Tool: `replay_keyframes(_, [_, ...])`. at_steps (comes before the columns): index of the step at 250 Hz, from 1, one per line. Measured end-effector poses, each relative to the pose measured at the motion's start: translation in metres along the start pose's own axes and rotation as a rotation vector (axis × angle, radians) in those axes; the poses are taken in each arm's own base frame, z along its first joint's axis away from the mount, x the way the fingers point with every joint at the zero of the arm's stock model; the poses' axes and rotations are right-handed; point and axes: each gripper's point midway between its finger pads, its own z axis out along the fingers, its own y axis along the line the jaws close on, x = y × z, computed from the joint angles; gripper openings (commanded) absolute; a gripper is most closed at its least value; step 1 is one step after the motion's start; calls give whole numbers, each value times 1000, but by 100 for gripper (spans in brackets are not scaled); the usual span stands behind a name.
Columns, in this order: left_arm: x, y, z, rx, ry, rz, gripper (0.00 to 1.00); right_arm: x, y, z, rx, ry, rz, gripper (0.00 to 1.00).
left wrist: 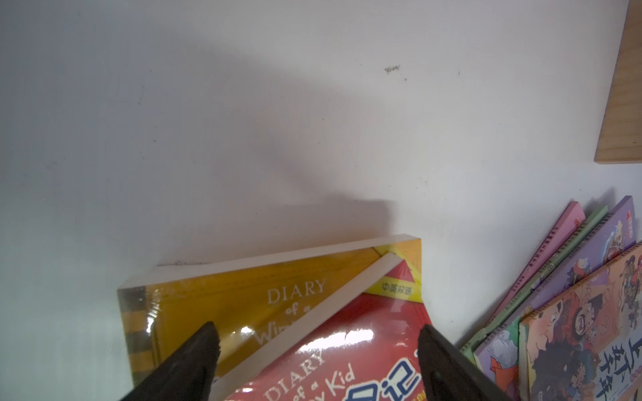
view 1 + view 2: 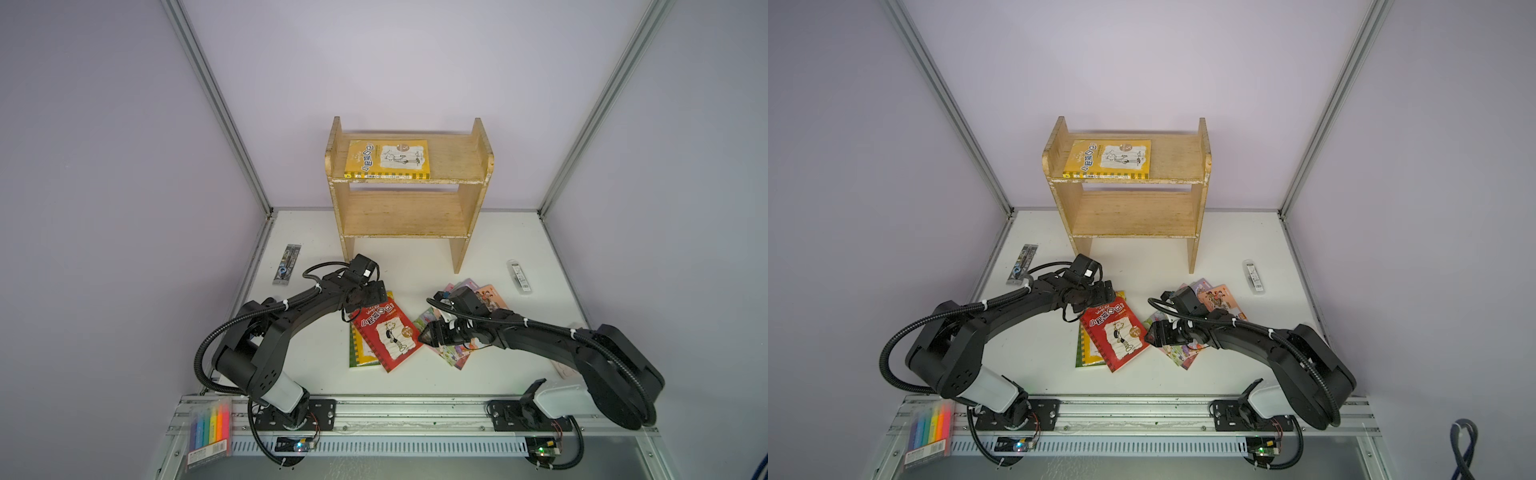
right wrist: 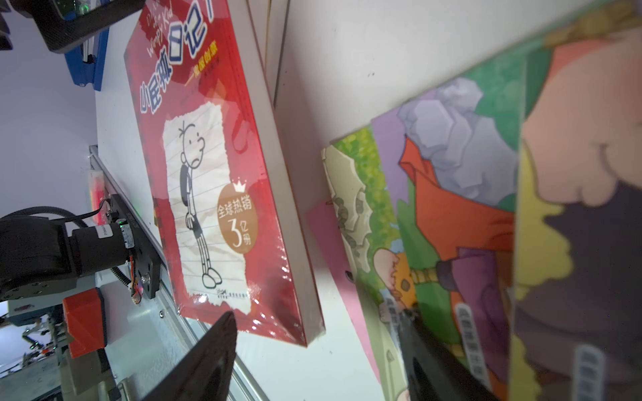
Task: Stacking books/files
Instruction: Pick up the book from the center of the table.
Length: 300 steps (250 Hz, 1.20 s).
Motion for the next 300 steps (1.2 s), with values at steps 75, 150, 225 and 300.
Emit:
replay_keyframes(75, [3,4,1,-9,-3,3,91,8,12,18,-110,38,44,54])
replay_keyframes(150, [5,6,-1,-9,-16,6,91,-1,23,21,-155,11,70,31])
replay_keyframes(225, [2,15,-4,-38,-62,5,91,-34,38,11,-132,-82,32,6])
replay_keyframes(300, [-9,21,-18,18,-164,-11,92,-69,47,0,-30,-138,-130,0])
